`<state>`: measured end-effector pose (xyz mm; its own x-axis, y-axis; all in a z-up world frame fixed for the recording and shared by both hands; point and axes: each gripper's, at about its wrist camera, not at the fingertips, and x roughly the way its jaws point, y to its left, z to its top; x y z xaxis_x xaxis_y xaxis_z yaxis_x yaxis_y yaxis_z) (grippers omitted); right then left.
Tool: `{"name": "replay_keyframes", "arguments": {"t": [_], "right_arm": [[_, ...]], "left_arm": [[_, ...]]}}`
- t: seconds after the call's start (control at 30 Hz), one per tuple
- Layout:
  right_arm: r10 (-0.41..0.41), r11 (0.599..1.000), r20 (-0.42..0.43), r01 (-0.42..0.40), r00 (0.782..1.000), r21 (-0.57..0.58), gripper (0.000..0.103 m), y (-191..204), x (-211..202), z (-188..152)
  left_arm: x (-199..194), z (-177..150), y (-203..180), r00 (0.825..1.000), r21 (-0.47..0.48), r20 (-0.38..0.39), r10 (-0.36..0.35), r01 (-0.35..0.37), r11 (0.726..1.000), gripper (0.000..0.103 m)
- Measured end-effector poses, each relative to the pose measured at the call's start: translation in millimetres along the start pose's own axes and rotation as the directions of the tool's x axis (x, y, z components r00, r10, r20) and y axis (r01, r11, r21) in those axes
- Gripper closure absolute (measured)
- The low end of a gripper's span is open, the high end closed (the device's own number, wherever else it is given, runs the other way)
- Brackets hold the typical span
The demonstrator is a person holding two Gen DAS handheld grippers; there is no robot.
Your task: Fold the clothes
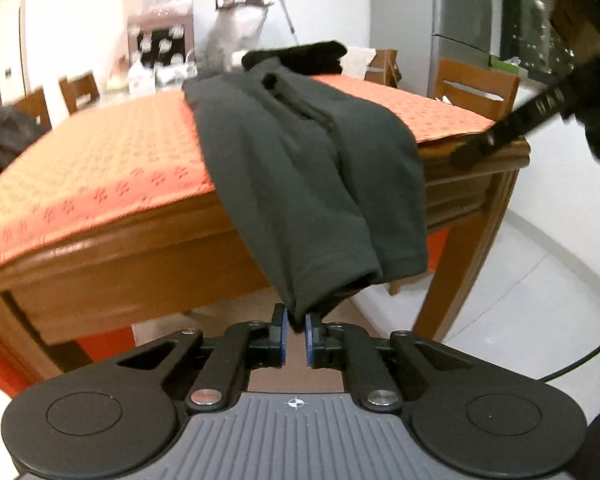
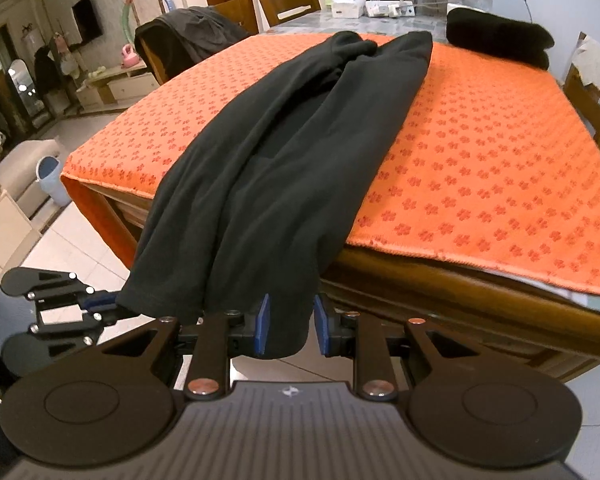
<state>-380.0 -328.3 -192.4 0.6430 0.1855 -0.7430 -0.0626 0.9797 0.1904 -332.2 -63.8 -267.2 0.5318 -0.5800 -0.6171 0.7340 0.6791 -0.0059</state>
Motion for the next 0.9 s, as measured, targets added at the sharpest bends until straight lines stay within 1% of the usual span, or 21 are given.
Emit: {"name": "replay_keyframes", "arguments": {"t": [0.07, 0.13, 0.2, 0.23, 0.3, 0.4, 0.53, 0.57, 0.6, 0.7, 0.8, 0.9], "right_arm": [[0.015, 1.000, 0.003, -0.015, 1.000, 0.006, 0.075, -1, 5, -4], [0.031, 0.999, 0.010, -0.031, 0.999, 0.011, 0.075, -2, 9, -7], [0.046, 0.999, 0.018, -0.047, 0.999, 0.014, 0.074, -4, 13, -10], [0.054, 0.998, 0.022, -0.054, 0.998, 0.016, 0.072, -6, 15, -12], [0.070, 0.997, 0.030, -0.070, 0.997, 0.019, 0.068, -9, 18, -15], [0.077, 0.997, 0.036, -0.078, 0.996, 0.023, 0.066, -13, 25, -19], [0.080, 0.997, 0.030, -0.081, 0.996, 0.021, 0.061, -18, 33, -22], [0.084, 0.996, 0.027, -0.085, 0.996, 0.022, 0.057, -19, 35, -23], [0.088, 0.996, 0.024, -0.089, 0.996, 0.022, 0.051, -19, 37, -24], [0.101, 0.995, 0.016, -0.102, 0.995, 0.024, 0.040, -21, 44, -25], [0.114, 0.993, 0.008, -0.114, 0.993, 0.026, 0.036, -23, 50, -27], [0.127, 0.992, -0.001, -0.127, 0.992, 0.027, 0.033, -25, 56, -29]], "left_arm": [[-4, 1, 3, 1.000, 0.002, -0.013, -0.012, 0.012, 1.000, 0.086], [-7, 1, 6, 0.999, 0.005, -0.029, -0.017, 0.017, 1.000, 0.077], [-8, 3, 12, 0.999, -0.006, -0.031, -0.025, 0.025, 1.000, 0.062], [-8, 5, 15, 0.999, -0.012, -0.031, -0.029, 0.029, 1.000, 0.058], [-9, 7, 22, 0.999, -0.025, -0.032, -0.038, 0.037, 0.999, 0.047], [-9, 11, 31, 0.998, -0.044, -0.032, -0.051, 0.049, 0.998, 0.042], [0, 24, 43, 0.995, -0.052, -0.032, -0.097, 0.095, 0.994, 0.036], [2, 27, 45, 0.994, -0.053, -0.029, -0.108, 0.106, 0.993, 0.033], [5, 30, 47, 0.992, -0.060, -0.031, -0.124, 0.122, 0.991, 0.031], [17, 36, 54, 0.985, -0.097, -0.041, -0.165, 0.161, 0.982, 0.026], [29, 36, 59, 0.982, -0.103, -0.053, -0.180, 0.174, 0.979, 0.026], [42, 36, 68, 0.978, -0.133, -0.058, -0.199, 0.190, 0.973, 0.026]]}}
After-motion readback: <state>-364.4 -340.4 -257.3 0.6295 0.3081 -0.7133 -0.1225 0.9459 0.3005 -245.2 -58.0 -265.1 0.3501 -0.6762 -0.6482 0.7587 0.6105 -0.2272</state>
